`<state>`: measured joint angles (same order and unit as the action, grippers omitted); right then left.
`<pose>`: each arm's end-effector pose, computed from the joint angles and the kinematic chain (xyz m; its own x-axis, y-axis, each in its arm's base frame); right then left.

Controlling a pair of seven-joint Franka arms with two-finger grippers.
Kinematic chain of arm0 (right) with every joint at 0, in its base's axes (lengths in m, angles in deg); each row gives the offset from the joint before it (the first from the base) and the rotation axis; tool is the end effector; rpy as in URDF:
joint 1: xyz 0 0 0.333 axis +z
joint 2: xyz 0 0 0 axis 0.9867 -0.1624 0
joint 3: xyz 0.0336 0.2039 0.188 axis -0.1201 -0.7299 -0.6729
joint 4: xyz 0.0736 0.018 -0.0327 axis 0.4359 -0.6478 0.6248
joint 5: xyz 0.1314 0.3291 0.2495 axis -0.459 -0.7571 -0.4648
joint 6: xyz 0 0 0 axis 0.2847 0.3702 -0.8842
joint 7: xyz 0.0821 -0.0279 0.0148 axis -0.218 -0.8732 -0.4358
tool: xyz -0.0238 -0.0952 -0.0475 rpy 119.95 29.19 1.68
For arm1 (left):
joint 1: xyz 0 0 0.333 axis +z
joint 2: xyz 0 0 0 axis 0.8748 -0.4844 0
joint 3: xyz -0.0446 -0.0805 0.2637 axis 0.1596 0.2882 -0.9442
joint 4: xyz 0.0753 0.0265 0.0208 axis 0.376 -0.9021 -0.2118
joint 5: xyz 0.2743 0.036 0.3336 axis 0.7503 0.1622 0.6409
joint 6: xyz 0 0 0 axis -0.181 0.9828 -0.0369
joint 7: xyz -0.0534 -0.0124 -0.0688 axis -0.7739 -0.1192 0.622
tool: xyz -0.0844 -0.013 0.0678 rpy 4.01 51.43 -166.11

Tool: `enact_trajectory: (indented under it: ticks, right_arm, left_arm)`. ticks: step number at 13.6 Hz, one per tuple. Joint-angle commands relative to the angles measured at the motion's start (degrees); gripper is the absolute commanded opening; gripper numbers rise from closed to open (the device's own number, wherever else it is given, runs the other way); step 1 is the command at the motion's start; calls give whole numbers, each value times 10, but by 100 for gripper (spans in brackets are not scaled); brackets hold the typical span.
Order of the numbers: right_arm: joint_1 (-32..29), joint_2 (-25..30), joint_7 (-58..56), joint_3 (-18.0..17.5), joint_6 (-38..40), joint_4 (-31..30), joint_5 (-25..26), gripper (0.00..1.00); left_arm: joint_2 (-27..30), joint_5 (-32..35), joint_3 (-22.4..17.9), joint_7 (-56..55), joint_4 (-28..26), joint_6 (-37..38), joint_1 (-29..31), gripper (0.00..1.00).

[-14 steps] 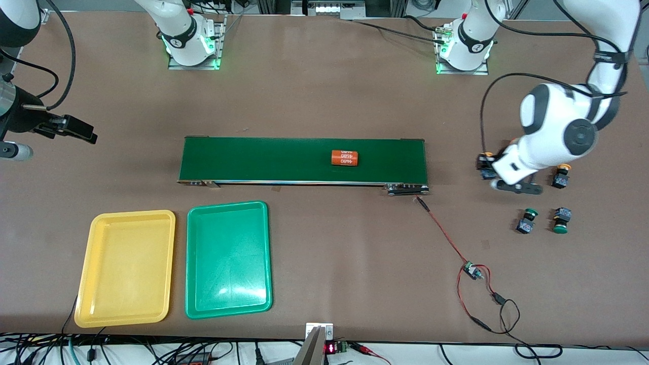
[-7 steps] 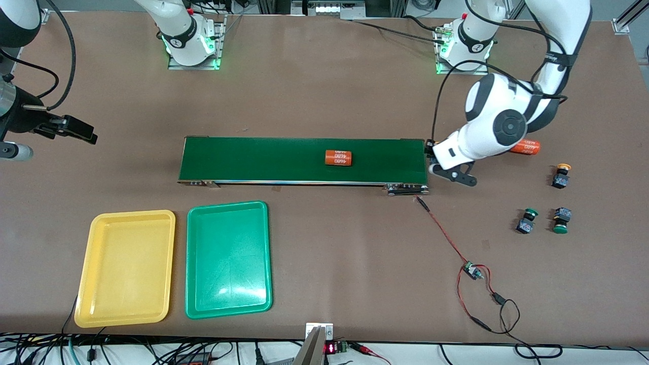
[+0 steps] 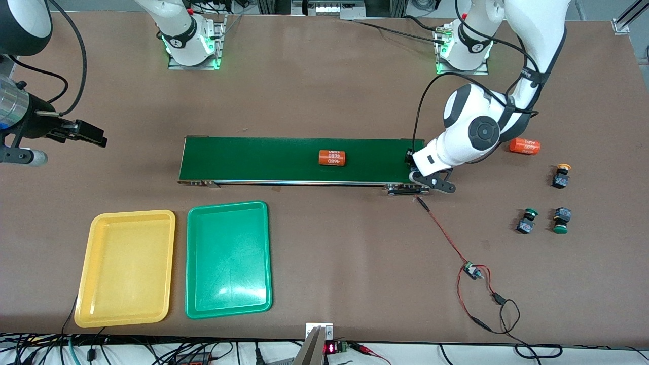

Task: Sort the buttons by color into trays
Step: 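Set the yellow-capped button on the belt and open the left gripper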

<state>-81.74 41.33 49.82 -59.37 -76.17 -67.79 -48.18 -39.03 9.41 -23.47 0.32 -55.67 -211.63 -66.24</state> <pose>0.6224 0.0065 0.5133 0.9906 -0.0977 -0.0962 -0.0976 -0.9952 0.0053 0.5448 -0.2255 0.1893 0.9566 -0.2705 -0.1082 -0.2449 -0.9479 0.2038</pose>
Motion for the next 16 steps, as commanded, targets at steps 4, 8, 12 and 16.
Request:
enact_trajectory:
  ticks: [4, 8, 12, 16]
  right_arm:
    - [21, -3, -6, 2, 1, 7, -5, 100]
    - [20, -7, -41, 5, 7, 6, -8, 100]
    - [19, -7, -86, 6, 8, 7, -5, 100]
    - [17, -7, -100, 6, 8, 7, -8, 100]
  left_arm:
    - [-10, -13, -5, -13, 17, 3, -28, 0]
    - [-10, -10, -5, -11, 9, 5, -37, 0]
    - [-9, -6, -5, -4, 2, 6, -37, 29]
    - [13, -7, -6, -4, 9, 10, -32, 100]
